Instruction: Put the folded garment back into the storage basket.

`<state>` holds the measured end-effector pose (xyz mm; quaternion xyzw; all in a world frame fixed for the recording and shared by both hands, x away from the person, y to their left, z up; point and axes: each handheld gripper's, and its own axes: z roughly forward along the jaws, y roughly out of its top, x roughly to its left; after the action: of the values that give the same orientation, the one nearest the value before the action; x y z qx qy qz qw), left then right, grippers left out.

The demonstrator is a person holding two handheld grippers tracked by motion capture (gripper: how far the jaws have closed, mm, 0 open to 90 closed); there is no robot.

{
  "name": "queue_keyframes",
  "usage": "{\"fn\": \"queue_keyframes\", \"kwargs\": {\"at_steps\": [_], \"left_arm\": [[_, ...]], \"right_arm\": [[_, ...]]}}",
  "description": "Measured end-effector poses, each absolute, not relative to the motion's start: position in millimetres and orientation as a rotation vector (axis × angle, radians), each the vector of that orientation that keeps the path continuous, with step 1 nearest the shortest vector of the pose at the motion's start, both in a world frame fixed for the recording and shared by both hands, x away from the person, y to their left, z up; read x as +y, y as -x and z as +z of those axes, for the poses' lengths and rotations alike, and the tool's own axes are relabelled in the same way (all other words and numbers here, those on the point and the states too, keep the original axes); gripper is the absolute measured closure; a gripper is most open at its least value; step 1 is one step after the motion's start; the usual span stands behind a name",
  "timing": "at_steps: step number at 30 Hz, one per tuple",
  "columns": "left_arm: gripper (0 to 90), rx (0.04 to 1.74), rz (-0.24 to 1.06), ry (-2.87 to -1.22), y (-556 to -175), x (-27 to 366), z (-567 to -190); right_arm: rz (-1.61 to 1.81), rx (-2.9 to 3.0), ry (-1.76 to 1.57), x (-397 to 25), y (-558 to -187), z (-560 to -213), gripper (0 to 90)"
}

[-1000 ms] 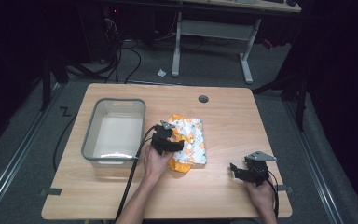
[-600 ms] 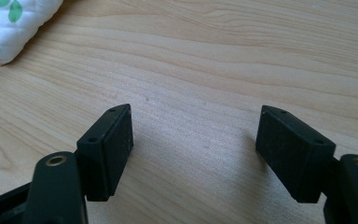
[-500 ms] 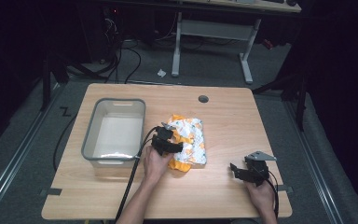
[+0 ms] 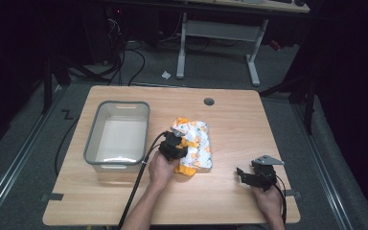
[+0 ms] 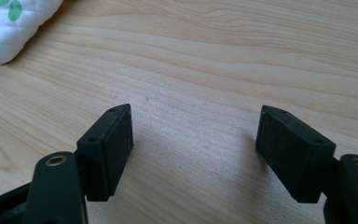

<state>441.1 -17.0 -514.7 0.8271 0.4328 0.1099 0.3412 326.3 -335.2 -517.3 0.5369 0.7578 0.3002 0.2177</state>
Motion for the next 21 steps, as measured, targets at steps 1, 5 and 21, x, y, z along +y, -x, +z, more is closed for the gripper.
{"fn": "queue_keyframes", "kwargs": {"at_steps": [1,5,21], "left_arm": [[60.9,1.126,0.286,-2.152,-441,-17,-515],[67.4,1.126,0.266,-2.146,-441,-17,-514],[73.7,1.08,0.221,-2.089,-431,-12,-494]], "right_arm": [[0.831,2.098,-1.487,-335,-326,-517,27.6],[0.831,2.1,-1.484,-335,-326,-517,27.6],[0.831,2.099,-1.486,-335,-326,-517,27.5]]}}
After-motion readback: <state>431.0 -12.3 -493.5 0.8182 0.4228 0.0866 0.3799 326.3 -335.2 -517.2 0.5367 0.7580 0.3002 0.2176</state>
